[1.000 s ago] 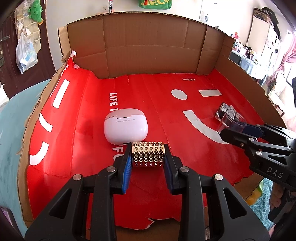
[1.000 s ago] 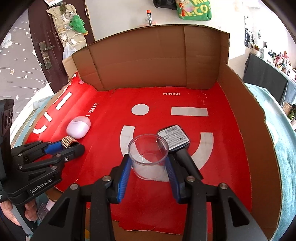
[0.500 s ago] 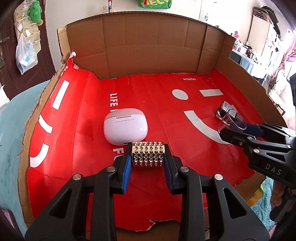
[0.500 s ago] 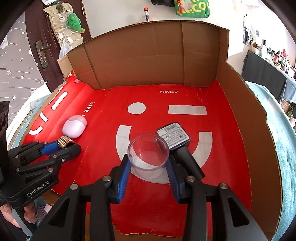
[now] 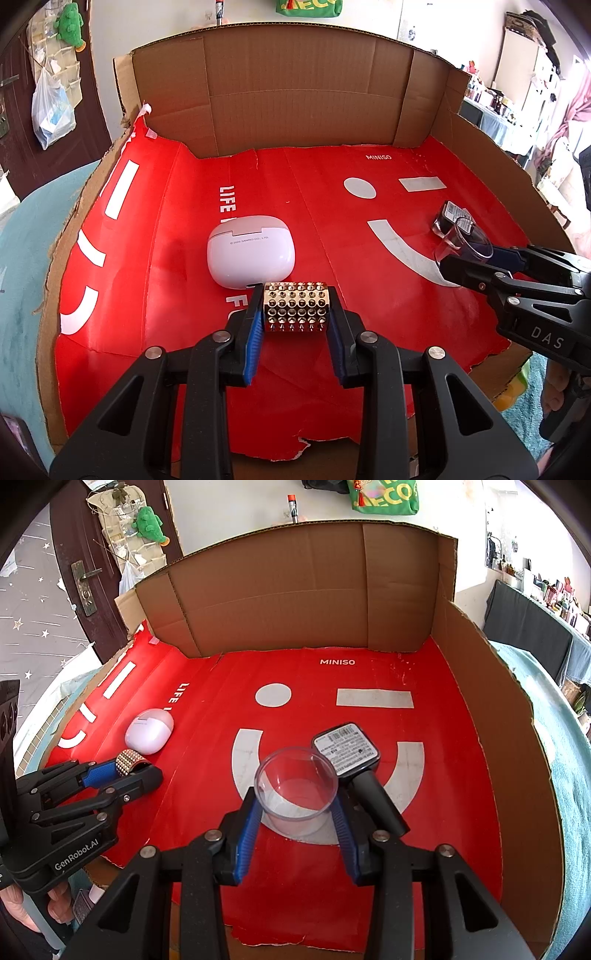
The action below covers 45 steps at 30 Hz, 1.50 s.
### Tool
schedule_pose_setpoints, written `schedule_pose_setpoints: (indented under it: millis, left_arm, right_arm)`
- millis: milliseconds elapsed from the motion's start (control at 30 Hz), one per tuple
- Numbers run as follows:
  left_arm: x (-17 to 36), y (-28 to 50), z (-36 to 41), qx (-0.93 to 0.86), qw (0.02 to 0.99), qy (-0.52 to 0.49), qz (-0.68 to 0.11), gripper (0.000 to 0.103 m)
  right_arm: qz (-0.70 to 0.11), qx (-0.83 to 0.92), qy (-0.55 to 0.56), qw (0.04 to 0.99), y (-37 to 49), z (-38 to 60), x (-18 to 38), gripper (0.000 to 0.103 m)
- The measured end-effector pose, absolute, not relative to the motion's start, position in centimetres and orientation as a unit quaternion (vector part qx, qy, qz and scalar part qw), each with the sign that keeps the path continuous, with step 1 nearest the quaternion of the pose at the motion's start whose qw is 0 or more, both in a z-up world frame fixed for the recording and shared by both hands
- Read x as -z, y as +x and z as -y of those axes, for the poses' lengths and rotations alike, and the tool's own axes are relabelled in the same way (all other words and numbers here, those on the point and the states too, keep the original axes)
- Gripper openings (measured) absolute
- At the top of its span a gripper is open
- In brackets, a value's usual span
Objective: Organize rigid objects
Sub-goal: 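Lower the gold-studded block with the left tool while the right tool lowers the glass cup, then open the left tool to release the gold block while the right tool releases the cup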
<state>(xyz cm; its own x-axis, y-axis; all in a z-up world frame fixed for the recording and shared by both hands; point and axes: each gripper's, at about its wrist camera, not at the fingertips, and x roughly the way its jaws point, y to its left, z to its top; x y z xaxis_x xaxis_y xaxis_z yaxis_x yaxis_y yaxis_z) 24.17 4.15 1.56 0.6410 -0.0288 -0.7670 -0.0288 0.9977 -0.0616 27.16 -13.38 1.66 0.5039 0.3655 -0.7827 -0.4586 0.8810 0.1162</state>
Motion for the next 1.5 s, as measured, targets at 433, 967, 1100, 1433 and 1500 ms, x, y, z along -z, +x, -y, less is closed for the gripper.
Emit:
schedule_pose_setpoints:
  millis: [433, 967, 1100, 1433, 1500]
  left_arm:
    - [-1.6, 23.9, -3.8, -0.004, 0.906, -0.022, -0.422, 0.029]
    - [-3.2, 22.2, -2.6, -0.013, 0.921, 0.011, -0.39, 0.062]
    - [-3.5, 21.7, -2.6, -0.014, 0.922, 0.012, -0.386, 0.063]
    - [-4.6, 20.3, -3.1, -0.022, 0.931, 0.0, -0.365, 0.085]
    - [-4.8, 19.9, -3.0, -0.023, 0.933, 0.0, -0.359, 0.09]
  right_arm:
    - [-0.44, -0.246, -0.046, 0.862, 26.9, 13.4, -1.8, 0.042]
    - [-0.436, -0.246, -0.038, 0.865, 26.0, 14.1, -2.4, 0.055]
    - [-0.429, -0.251, -0.035, 0.867, 25.5, 14.4, -2.9, 0.06]
    - [-0.41, -0.265, -0.024, 0.873, 24.1, 15.4, -4.4, 0.083]
    - [-0.403, -0.271, -0.021, 0.874, 23.7, 15.6, -4.7, 0.086]
